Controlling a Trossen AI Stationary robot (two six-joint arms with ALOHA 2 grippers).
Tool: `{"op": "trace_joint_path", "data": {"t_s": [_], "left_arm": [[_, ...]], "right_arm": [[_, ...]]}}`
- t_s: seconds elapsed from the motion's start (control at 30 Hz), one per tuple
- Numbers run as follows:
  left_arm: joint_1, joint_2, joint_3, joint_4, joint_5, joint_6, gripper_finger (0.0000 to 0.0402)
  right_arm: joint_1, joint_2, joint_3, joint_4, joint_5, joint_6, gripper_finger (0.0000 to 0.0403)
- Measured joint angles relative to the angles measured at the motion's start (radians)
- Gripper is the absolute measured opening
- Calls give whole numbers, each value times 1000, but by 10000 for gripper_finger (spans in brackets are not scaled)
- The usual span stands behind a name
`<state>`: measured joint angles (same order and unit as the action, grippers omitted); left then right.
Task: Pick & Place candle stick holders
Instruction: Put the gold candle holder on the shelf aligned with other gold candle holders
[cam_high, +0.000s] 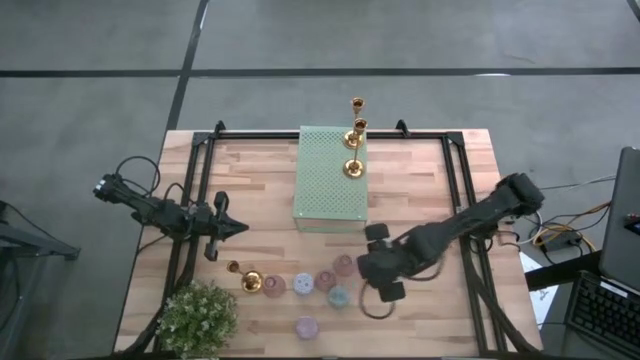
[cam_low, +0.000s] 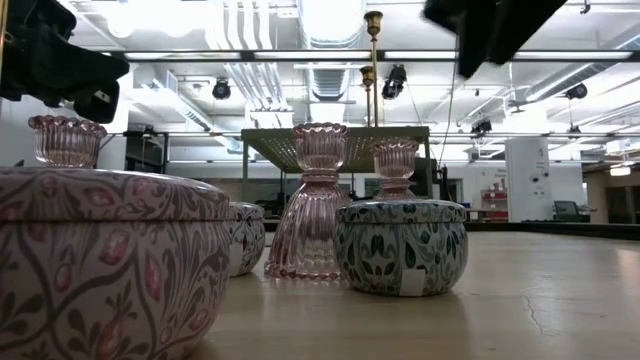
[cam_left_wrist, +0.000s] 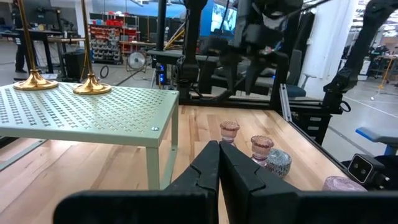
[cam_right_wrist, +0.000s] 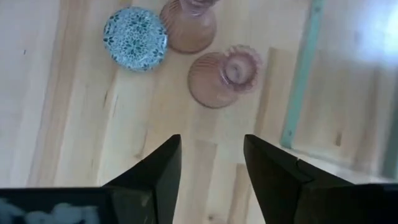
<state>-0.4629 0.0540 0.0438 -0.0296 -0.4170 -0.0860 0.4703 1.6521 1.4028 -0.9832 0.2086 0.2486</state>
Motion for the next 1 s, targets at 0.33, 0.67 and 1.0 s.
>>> {"op": "trace_joint_path", "data": {"t_s": [0.33, 0.67, 1.0], "left_arm": [[0, 0, 0, 0, 0, 0, 12], [0, 0, 0, 0, 0, 0, 12], [0, 0, 0, 0, 0, 0, 12]], "right_arm": [[101, -402, -370, 269, 111, 166, 68], [135, -743, -740, 707, 157, 69, 9], [134, -1040, -1005, 953, 127, -44, 8]]}}
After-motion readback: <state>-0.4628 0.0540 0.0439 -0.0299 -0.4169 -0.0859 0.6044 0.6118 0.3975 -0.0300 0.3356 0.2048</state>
